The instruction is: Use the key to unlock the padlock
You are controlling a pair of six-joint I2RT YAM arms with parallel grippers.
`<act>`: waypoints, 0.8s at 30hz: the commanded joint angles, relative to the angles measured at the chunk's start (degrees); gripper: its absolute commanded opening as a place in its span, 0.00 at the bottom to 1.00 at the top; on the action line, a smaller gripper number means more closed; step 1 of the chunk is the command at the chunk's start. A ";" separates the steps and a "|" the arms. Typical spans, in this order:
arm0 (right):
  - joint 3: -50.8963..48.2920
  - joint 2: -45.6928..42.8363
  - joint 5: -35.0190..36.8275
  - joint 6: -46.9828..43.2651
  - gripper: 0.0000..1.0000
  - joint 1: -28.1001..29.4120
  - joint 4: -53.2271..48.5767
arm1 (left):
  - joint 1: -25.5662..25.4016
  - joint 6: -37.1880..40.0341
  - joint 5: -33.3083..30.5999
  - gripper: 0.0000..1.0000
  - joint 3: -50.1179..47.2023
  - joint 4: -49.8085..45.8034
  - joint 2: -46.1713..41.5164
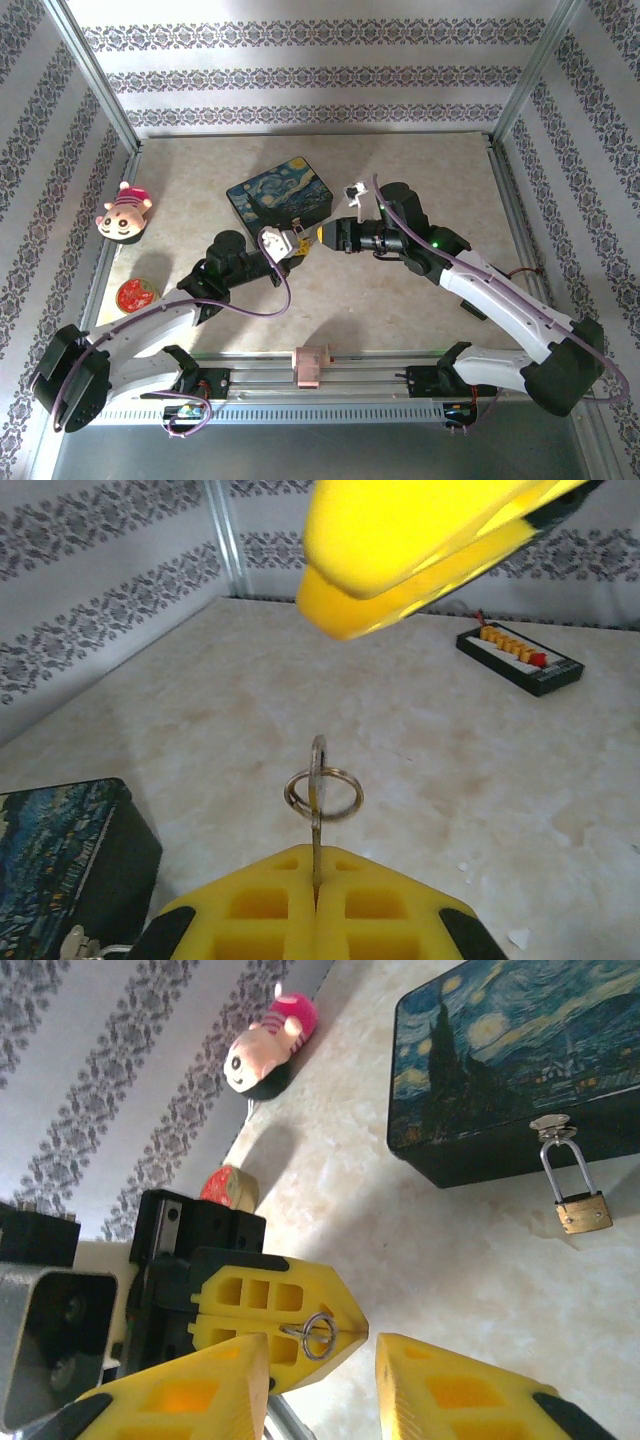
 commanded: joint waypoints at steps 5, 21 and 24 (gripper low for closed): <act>2.80 0.41 -7.90 -13.60 0.34 1.63 -2.62 | 0.17 2.44 8.39 0.00 4.23 -11.19 -1.39; 4.00 3.99 -7.20 -16.72 0.34 3.10 -6.94 | 0.37 1.63 9.87 0.00 4.61 -11.05 -1.36; 4.03 4.26 -6.83 -16.72 0.34 3.22 -7.13 | 0.35 1.45 9.48 0.00 4.54 -10.96 -1.51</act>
